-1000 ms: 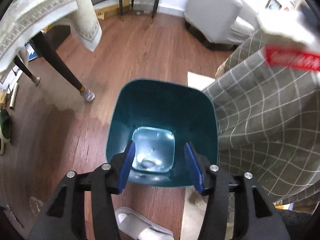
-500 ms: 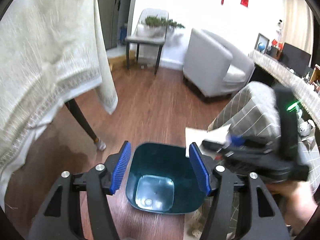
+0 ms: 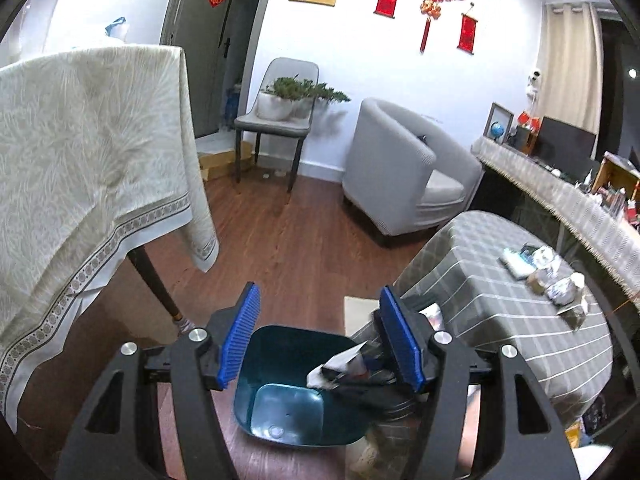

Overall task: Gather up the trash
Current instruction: 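Open the left tool dropping the lid while the right tool drops the paper box into the bin, then move both tools back over the table toward the remaining trash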

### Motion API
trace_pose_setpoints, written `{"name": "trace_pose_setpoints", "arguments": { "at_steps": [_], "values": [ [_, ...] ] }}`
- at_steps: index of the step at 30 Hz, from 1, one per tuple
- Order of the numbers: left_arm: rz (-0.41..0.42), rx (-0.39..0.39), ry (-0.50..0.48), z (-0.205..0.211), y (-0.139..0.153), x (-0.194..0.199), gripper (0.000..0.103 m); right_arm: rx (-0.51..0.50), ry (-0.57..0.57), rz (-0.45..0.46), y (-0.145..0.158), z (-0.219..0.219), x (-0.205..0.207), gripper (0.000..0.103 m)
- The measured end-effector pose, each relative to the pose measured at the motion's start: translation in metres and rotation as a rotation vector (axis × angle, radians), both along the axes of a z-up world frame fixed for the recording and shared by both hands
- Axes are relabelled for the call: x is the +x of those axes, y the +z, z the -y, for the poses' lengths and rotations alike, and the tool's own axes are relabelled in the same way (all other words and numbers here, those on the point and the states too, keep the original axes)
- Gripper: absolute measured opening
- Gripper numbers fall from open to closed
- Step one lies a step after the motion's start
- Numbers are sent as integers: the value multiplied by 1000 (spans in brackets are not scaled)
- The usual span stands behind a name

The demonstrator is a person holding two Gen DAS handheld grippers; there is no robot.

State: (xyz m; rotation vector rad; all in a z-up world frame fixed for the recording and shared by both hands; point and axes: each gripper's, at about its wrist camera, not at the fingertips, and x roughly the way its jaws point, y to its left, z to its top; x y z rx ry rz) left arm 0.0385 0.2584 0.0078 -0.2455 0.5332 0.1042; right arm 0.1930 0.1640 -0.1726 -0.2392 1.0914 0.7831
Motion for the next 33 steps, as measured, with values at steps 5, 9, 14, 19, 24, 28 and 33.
{"name": "trace_pose_setpoints", "arguments": {
  "at_steps": [5,9,14,19,24,28,33],
  "values": [
    [26,-22,-11,3,9,-4,66,-62,27,-39,-22,-9,-1,39],
    [47,-49,-13,6,16,-5,66,-112,50,-61,-39,-14,-4,41],
    [77,-55,-21,11,24,-6,66,-161,75,-56,-49,-19,-9,60],
    [81,-38,-25,14,26,-6,66,-147,77,-47,-44,-15,-11,67],
    [96,-33,-16,16,31,-8,66,-101,83,-28,-24,-8,-10,68],
    [105,-34,-14,20,37,-8,66,-43,81,21,8,-2,-10,68],
    [140,-9,-17,32,52,-10,66,40,60,129,62,13,-9,68]
  ]
}}
